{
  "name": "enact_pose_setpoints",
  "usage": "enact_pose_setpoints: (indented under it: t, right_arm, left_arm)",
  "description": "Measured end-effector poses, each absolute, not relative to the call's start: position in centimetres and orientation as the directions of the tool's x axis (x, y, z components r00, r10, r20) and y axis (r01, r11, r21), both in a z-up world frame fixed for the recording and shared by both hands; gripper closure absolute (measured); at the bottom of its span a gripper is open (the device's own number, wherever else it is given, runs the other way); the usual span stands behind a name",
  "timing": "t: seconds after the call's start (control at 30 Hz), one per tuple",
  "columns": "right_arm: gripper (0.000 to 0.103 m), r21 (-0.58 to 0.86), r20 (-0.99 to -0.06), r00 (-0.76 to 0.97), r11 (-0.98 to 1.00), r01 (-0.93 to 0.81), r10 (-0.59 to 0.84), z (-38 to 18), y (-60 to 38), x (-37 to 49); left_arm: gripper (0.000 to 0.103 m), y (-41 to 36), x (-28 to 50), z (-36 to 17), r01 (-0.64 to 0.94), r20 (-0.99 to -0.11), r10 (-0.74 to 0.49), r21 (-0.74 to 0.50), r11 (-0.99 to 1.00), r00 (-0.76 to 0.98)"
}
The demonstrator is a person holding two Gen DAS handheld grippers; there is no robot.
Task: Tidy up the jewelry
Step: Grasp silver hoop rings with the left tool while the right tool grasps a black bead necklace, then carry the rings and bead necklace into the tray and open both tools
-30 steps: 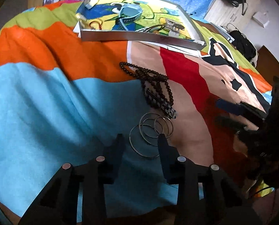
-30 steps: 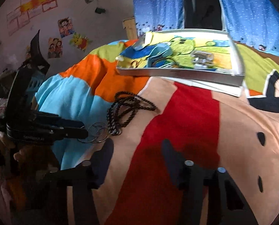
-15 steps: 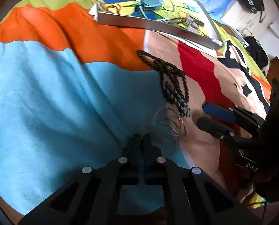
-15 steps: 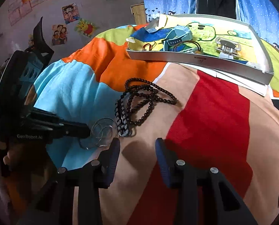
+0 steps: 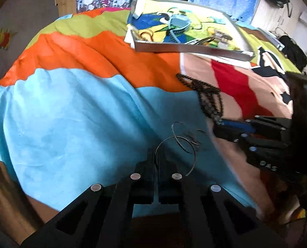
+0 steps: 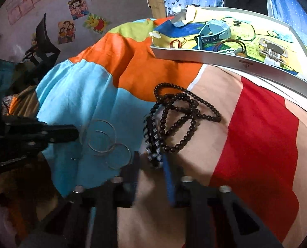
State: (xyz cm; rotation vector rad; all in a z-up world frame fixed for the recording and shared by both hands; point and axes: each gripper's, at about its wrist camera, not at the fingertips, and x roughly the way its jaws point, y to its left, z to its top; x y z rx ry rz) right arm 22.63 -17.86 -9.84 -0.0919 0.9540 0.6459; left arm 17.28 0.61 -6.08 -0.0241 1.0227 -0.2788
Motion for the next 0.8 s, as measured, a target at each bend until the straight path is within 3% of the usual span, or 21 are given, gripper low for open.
enact_pose_setpoints:
  t: [0.53,0.8]
  right_arm:
    - [0.088,0.254,-0.729,0.452,0.816,-0.519,0.514,-8.1,-21.0,18.3]
    - [0.088,0.226,-0.676,0.532,0.831,-0.509,0.510,-5.0,-23.5,18.6]
  left_arm:
    - [0.102,-2.1,16.6,-1.5,0.334,-0.790,-0.314,-0.147,0.931,0.527]
    - [0.102,-4.9,18.3,1.4,0.433,-0.779,-0.330,-0.085,0.897,0.532]
